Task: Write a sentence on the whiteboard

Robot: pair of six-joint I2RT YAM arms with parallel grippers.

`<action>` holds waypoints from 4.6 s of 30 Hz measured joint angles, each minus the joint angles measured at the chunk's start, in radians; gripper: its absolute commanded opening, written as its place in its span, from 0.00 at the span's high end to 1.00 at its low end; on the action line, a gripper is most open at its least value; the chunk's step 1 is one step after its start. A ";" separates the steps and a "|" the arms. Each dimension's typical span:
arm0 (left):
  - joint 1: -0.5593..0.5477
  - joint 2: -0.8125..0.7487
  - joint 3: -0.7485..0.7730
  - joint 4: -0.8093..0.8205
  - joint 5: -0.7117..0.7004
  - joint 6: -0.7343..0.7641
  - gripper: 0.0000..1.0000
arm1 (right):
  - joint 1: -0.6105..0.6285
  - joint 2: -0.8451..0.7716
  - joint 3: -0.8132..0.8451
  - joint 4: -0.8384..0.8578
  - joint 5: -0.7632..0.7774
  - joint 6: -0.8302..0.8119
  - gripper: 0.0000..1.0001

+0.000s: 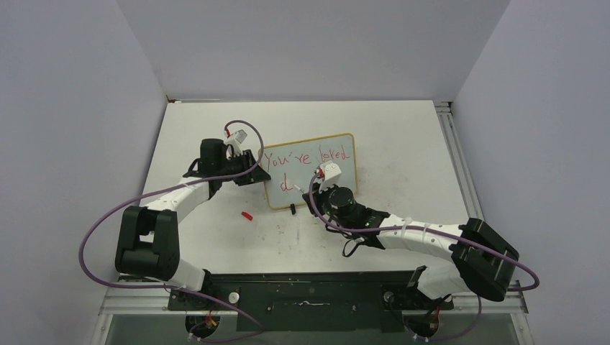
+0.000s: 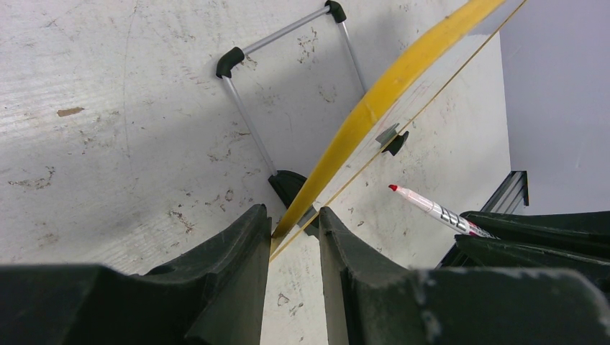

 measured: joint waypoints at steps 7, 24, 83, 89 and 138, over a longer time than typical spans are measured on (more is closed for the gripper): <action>0.000 0.000 0.000 -0.012 0.000 0.000 0.72 | -0.014 0.000 -0.004 0.030 -0.036 0.000 0.95; 0.000 -0.002 0.000 -0.015 -0.003 0.002 0.72 | -0.019 0.026 -0.018 0.066 -0.047 -0.001 0.95; 0.000 -0.011 0.005 -0.030 -0.014 0.007 0.72 | -0.018 0.118 0.020 0.114 0.002 -0.023 0.95; 0.000 -0.011 0.005 -0.030 -0.014 0.007 0.72 | -0.012 0.121 0.021 0.115 -0.001 -0.023 0.95; 0.000 -0.011 0.005 -0.030 -0.014 0.007 0.72 | 0.004 0.049 -0.034 0.066 0.058 -0.021 0.95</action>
